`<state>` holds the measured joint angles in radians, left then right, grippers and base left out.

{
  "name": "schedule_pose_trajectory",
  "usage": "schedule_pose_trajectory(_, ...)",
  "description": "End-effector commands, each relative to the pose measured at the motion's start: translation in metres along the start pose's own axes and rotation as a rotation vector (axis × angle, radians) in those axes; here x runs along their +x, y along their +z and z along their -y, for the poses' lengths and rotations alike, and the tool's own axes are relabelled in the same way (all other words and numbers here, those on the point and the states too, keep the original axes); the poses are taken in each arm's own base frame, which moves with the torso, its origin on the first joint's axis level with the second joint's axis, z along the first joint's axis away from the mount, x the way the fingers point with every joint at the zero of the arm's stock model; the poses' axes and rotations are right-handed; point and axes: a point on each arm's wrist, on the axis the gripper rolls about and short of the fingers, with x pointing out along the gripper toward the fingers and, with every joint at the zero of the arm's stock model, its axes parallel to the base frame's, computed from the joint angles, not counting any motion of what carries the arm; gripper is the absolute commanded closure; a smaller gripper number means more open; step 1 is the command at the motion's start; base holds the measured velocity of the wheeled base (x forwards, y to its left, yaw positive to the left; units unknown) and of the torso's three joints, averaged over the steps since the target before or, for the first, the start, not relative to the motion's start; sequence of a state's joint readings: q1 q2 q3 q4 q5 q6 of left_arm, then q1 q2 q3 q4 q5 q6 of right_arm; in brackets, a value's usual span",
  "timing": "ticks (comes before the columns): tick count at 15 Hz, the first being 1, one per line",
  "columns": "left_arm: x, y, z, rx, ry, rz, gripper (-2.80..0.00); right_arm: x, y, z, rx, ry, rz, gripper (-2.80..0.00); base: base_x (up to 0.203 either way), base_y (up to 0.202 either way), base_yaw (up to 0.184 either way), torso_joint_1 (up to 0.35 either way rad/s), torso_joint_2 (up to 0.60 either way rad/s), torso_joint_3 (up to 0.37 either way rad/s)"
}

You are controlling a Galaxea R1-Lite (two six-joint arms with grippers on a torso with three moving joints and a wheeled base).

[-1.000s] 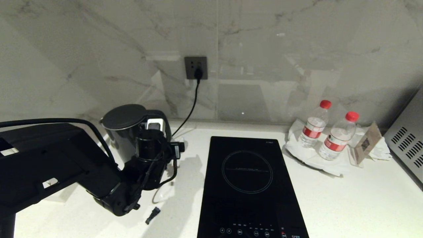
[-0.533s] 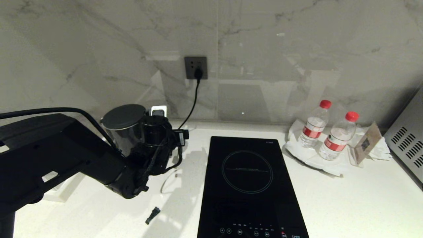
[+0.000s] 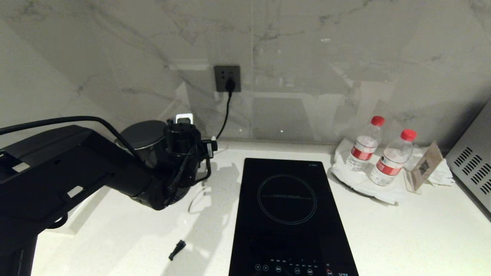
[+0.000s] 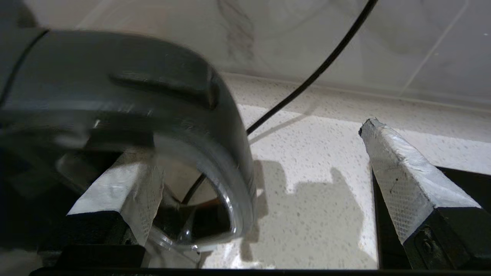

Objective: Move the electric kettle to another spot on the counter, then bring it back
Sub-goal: Pick up the kettle

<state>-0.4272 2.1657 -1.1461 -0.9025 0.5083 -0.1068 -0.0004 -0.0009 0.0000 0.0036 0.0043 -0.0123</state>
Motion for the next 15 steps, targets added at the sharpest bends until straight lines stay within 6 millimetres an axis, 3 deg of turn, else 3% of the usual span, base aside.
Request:
schedule_pose_trajectory(1,0.005,0.002,0.001,-0.005,0.005,0.007,-2.8,0.0,0.0,0.0,0.0,0.001,0.0,0.0,0.0,0.0,0.0,0.0,0.0,0.0)
schedule_pose_trajectory(9,0.008,-0.01,0.004,0.013,0.039,-0.015,-2.8,0.0,0.0,0.0,0.0,0.001,0.0,0.0,0.0,0.0,0.0,0.0,0.0,0.0)
schedule_pose_trajectory(15,0.01,-0.006,0.013,0.002,0.023,0.005,-2.8,0.0,0.0,0.0,0.0,0.001,0.0,0.0,0.0,0.0,0.0,0.0,0.0,0.0)
